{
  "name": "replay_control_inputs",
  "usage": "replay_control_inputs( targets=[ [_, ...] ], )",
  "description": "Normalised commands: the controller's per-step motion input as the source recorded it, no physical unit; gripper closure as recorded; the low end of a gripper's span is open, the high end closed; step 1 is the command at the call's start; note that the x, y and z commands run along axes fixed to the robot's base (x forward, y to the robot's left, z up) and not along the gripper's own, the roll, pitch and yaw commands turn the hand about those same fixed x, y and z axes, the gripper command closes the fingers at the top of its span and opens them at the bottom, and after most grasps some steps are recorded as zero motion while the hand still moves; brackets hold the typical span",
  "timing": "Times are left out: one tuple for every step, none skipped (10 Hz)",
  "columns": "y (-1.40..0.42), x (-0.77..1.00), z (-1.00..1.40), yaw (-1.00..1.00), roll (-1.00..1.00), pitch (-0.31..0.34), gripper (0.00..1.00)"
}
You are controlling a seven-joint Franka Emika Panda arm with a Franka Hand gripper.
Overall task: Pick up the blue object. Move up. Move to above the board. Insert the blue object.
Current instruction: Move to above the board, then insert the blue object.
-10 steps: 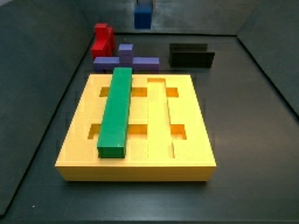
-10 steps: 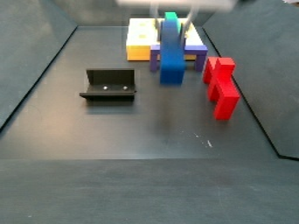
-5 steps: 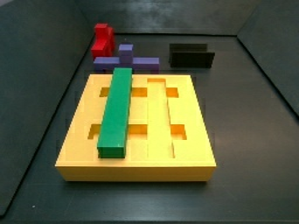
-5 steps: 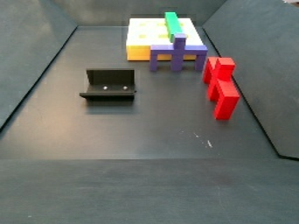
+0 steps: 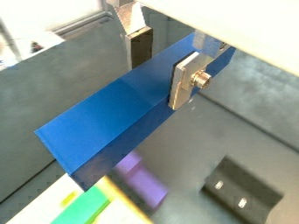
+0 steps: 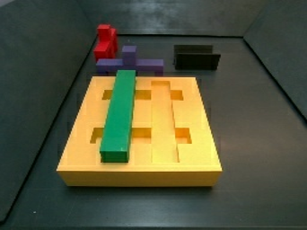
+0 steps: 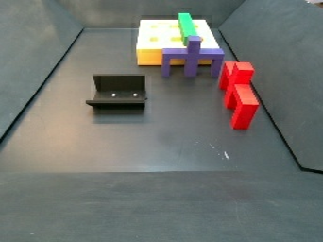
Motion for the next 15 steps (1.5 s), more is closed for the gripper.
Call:
replay_control_inputs(
  targets=[
    [-1.40,0.08,0.19,0.03,0.01,0.162,1.00],
    [-1.40,0.11,0.20,0.01,-0.01,0.151,1.00],
    [-1.40,0.13,0.21,0.01,0.03,0.146,1.00],
    [-0.85,0.12,0.14,0.02,0.02,0.150,1.00],
    [-0.44,0.11,0.08,0.01,0.02,0.153,1.00],
    [-0.18,0.07,0.05,0.01,0.01,0.118,1.00],
    [0.00,0.00,-0.02,0.00,0.00,-0.010,1.00],
    [-0.04,0.03,-0.34,0.00,-0.02,-0.154,1.00],
    [-0.26,0.22,-0.80,0.00,0.08,-0.207,1.00],
    [-0.26,0.27,-0.82,0.02,0.09,-0.194,1.00],
    [-0.27,0.29,-0.81,0.01,0.09,-0.199,1.00],
    [-0.24,0.29,-0.78,0.00,0.14,-0.173,1.00],
    [-0.20,0.28,-0.76,0.00,0.18,-0.140,1.00],
    [-0.20,0.27,-0.77,0.00,0.19,-0.131,1.00],
    [-0.17,0.24,-0.78,0.00,0.20,-0.123,1.00]
  ],
)
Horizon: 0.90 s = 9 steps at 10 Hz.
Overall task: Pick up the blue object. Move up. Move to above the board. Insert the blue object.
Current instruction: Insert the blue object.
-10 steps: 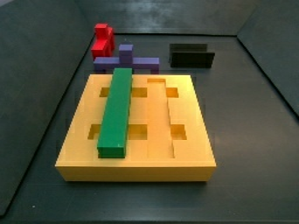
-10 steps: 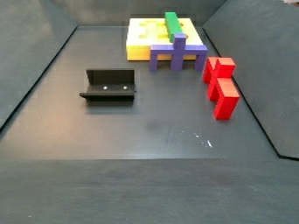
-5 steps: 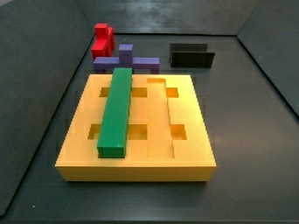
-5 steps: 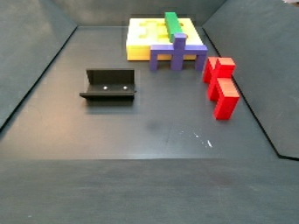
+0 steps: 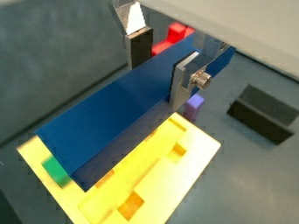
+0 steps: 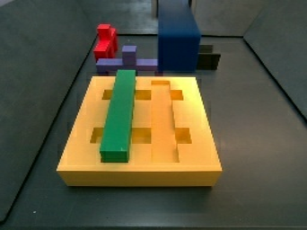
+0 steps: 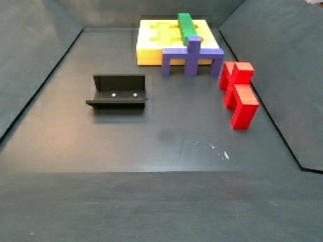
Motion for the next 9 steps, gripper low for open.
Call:
replay_control_inputs(
  targets=[
    [-0.16,0.22,-0.79,0.00,0.20,-0.111,1.00],
    [-0.13,0.16,-0.79,0.03,0.20,-0.110,1.00],
    [-0.15,0.13,-0.83,0.03,0.19,-0.107,1.00],
    [-0.06,0.00,-0.86,0.00,0.09,-0.193,1.00],
    [-0.05,-0.03,-0.80,0.00,0.10,-0.216,1.00],
    [-0.04,0.00,-0.68,0.00,0.03,-0.130,1.00],
    [0.00,0.00,-0.53,0.00,0.00,-0.067,1.00],
    [0.00,0.00,-0.41,0.00,-0.04,-0.050,1.00],
    [0.00,-0.01,-0.29,0.00,-0.11,-0.044,1.00]
  ],
)
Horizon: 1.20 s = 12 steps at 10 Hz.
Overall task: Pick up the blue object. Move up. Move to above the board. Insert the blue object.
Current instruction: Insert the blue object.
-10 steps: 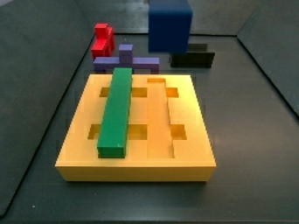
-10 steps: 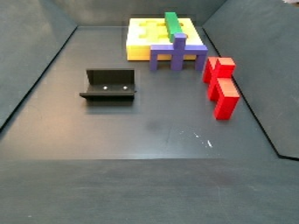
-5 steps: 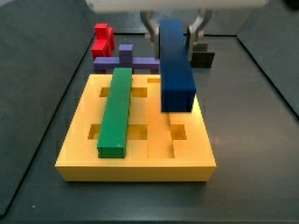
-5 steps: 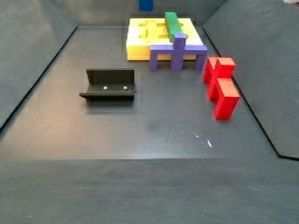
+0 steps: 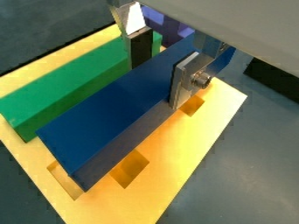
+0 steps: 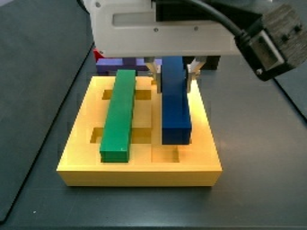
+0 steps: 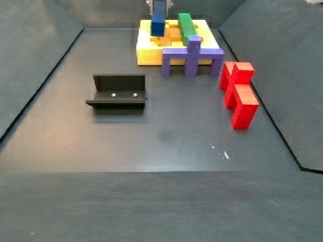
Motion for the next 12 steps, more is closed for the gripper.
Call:
replay_control_inputs(
  targets=[
    [0.00,0.00,-0.29,0.00,-0.12,-0.070,1.00],
    [-0.09,0.00,-0.19,0.00,-0.01,-0.019,1.00],
    [-0.13,0.00,-0.11,0.01,0.05,0.000,1.00],
    [-0.14,0.00,-0.10,0.00,0.10,0.000,1.00],
    [-0.13,0.00,-0.10,0.00,0.11,0.000,1.00],
    [-0.10,0.00,-0.13,0.01,0.11,0.000,1.00],
    [-0.04,-0.09,-0.14,0.08,0.11,0.000,1.00],
    [-0.05,-0.02,-0.07,0.19,0.09,0.000,1.00],
    [-0.03,-0.03,-0.07,0.27,0.06,0.000,1.00],
    [-0.02,-0.02,-0.04,0.34,0.00,0.000,1.00],
    [-0.01,0.00,-0.05,0.34,0.00,-0.006,1.00],
    [0.00,0.00,-0.04,0.02,0.00,0.000,1.00]
  ],
)
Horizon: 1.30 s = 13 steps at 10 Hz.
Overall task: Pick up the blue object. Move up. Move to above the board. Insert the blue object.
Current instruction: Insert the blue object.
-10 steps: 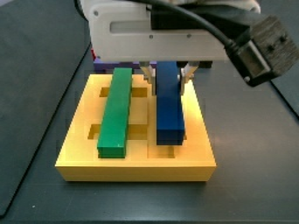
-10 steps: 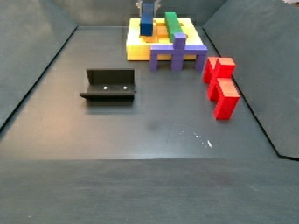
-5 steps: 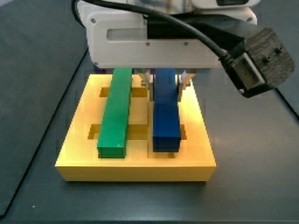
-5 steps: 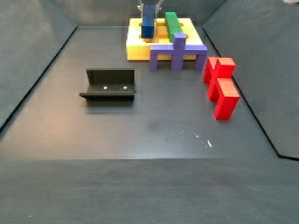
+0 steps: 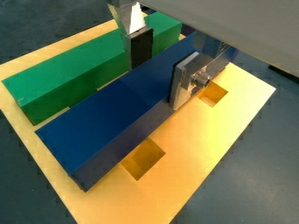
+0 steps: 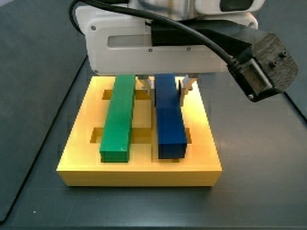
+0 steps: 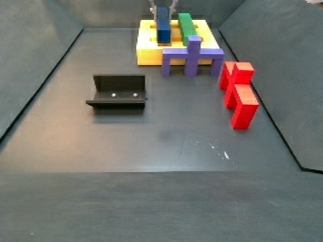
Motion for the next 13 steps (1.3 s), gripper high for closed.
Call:
replay_control_inputs(
  targets=[
    [0.00,0.00,-0.07,0.00,0.02,0.000,1.00],
    [0.00,0.00,-0.09,0.00,0.02,0.000,1.00],
    [0.00,0.00,-0.09,-0.03,0.02,0.000,1.00],
    [0.00,0.00,-0.09,-0.06,0.03,0.000,1.00],
    [0.00,0.00,-0.07,-0.06,0.02,0.000,1.00],
    [0.00,0.01,-0.06,-0.03,0.03,0.000,1.00],
    [0.00,0.01,-0.07,-0.01,0.02,0.000,1.00],
    [0.00,0.05,-0.09,0.00,0.04,0.000,1.00],
    [0.00,0.04,-0.10,0.00,0.05,0.000,1.00],
    [0.00,0.02,-0.10,0.00,0.05,0.000,1.00],
    [0.00,0.03,-0.12,0.00,0.05,0.000,1.00],
    [0.00,0.06,-0.17,-0.01,0.05,0.000,1.00],
    [0.00,0.08,-0.16,-0.02,0.04,0.000,1.00]
  ],
)
